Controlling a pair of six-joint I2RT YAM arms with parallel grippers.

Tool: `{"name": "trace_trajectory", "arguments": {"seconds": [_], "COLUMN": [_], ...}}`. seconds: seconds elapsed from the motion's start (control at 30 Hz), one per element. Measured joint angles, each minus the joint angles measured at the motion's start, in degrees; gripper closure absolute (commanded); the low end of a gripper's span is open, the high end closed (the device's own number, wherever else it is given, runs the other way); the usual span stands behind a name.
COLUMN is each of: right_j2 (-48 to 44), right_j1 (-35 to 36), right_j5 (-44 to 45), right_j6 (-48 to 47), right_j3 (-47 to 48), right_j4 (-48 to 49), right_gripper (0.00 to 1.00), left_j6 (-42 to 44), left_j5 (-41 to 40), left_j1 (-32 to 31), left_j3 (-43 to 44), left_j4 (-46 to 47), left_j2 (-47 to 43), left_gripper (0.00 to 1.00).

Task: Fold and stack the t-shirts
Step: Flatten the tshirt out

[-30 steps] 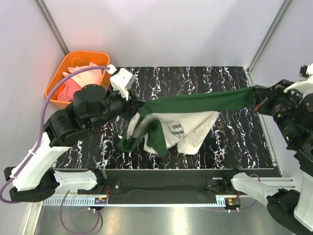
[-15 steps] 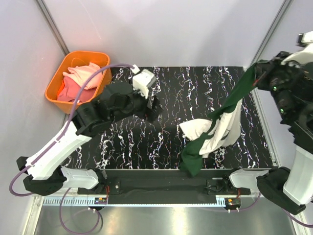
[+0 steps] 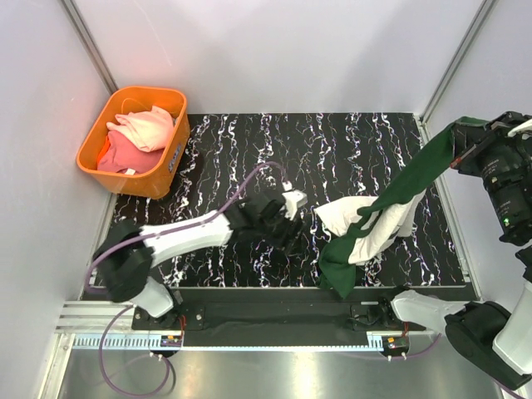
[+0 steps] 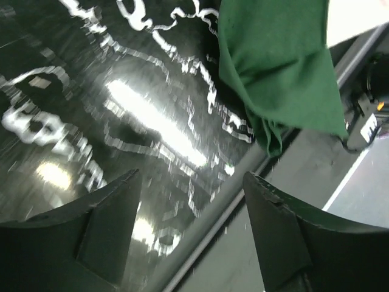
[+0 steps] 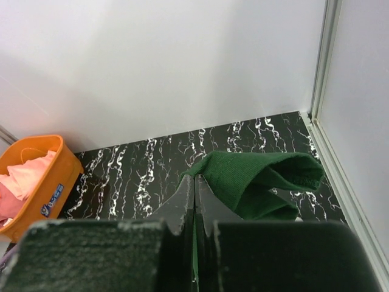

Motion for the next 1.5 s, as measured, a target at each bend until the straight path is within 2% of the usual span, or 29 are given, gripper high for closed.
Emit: {"name": "trace_trajectory", "arguments": {"seconds": [0.3,0.53,0.63,0.7,0.9,1.07,1.2,1.27,1.4,1.5], "right_j2": [-1.6,-3.5,-3.8,-3.8,-3.8,-3.4,-1.7,-0.1,2.6,5.0], "right_j1": [0.0,-0.1,-0.1,-0.1,-0.2,-0.2,-0.2,-0.2,-0.2,-0.2], "right_j5": [-0.3,-0.3,-0.2,0.2,7.1,14.3,19.1,21.7,24.3,24.7], "right_j6": [1.5,1.7,1.7,1.7,2.1,-0.9,-7.2,-12.9,-21.4,-27.3], "right_j3": [-1.3,-3.4,-4.0,-4.3,-4.8,-3.5,0.0,3.3,9.1,16.3], "right_j4": [-3.2,-4.6,-4.7,-4.7,-4.8,-3.3,2.1,7.8,16.4,22.2], "right_gripper": [1.00,1.00,1.00,1.00,1.00,1.00,1.00,1.00,1.00,1.00], "left_j6": [-5.1,-9.7,-10.8,-11.0,-9.2,-5.5,-3.2,-2.5,-0.7,0.8], "left_j5": [4.0,4.3,4.6,4.6,0.5,-6.4,-8.4,-8.4,-8.5,-8.8], "left_j1": [-0.7,-4.2,-5.1,-5.2,-5.3,-6.1,-6.8,-7.3,-10.6,-14.6], "left_j3": [8.9,15.6,17.5,18.3,23.3,34.0,45.5,51.5,65.0,71.5], "left_j4": [9.3,8.4,8.2,6.8,-2.9,-12.0,-13.6,-14.4,-16.5,-18.2], "left_j2": [18.5,28.5,30.1,30.5,27.8,14.9,5.2,2.2,1.2,2.1], "left_gripper": [0.27,0.47,0.72,1.00,1.00,1.00,1.00,1.00,1.00,1.00]}}
